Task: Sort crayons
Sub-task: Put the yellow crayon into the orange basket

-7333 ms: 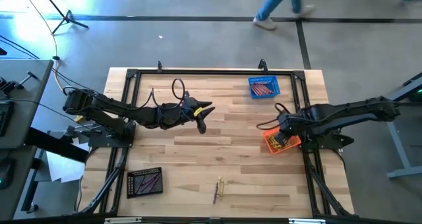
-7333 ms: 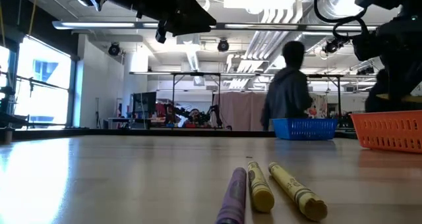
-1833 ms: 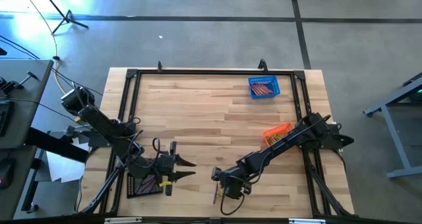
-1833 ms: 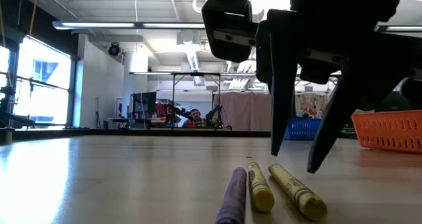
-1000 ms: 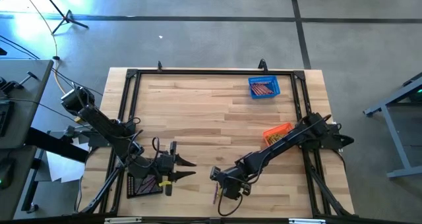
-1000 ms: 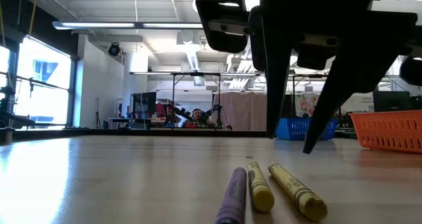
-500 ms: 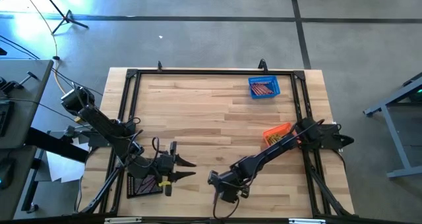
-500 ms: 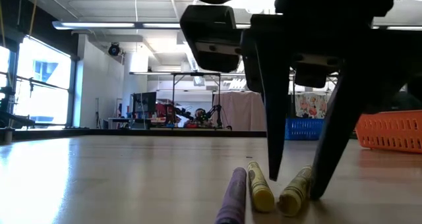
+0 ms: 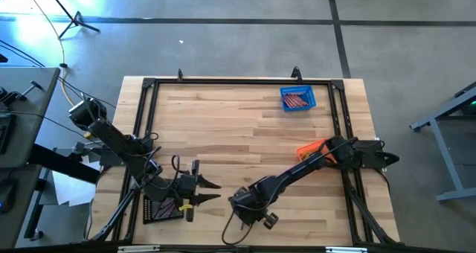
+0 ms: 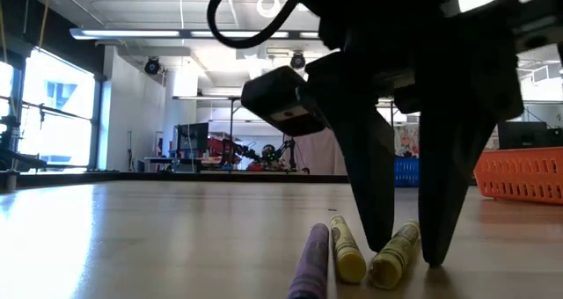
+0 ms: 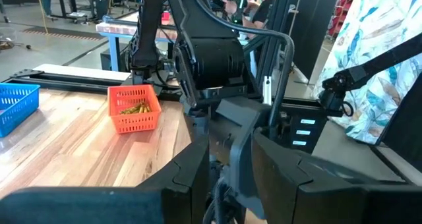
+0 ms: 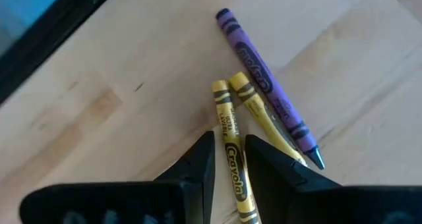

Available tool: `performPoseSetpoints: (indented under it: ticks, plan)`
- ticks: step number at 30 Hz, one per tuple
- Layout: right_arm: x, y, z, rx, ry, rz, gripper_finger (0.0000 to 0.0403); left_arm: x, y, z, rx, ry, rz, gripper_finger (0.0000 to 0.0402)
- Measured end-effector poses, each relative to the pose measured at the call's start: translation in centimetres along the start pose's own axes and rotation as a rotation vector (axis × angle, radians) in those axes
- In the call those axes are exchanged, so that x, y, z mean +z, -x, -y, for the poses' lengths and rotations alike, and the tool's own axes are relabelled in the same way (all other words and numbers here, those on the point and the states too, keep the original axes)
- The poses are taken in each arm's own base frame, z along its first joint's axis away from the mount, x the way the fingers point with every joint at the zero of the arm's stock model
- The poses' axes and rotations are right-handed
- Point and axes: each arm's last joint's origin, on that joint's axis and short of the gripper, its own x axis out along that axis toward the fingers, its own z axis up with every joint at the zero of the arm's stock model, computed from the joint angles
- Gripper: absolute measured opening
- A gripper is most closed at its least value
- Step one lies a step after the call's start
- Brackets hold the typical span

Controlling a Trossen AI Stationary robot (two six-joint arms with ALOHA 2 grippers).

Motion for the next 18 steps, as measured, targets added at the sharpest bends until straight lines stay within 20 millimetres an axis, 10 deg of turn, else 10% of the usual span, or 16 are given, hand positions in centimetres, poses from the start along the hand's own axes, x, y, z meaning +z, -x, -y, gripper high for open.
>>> performPoseSetpoints:
  ticks: [18]
  plan:
    - [-0.01,0.05,0.42,0.018,-0.055,-0.010,0.0008,-0.07,0.28,0.35,-0.015,-0.002,-0.002,0.0101]
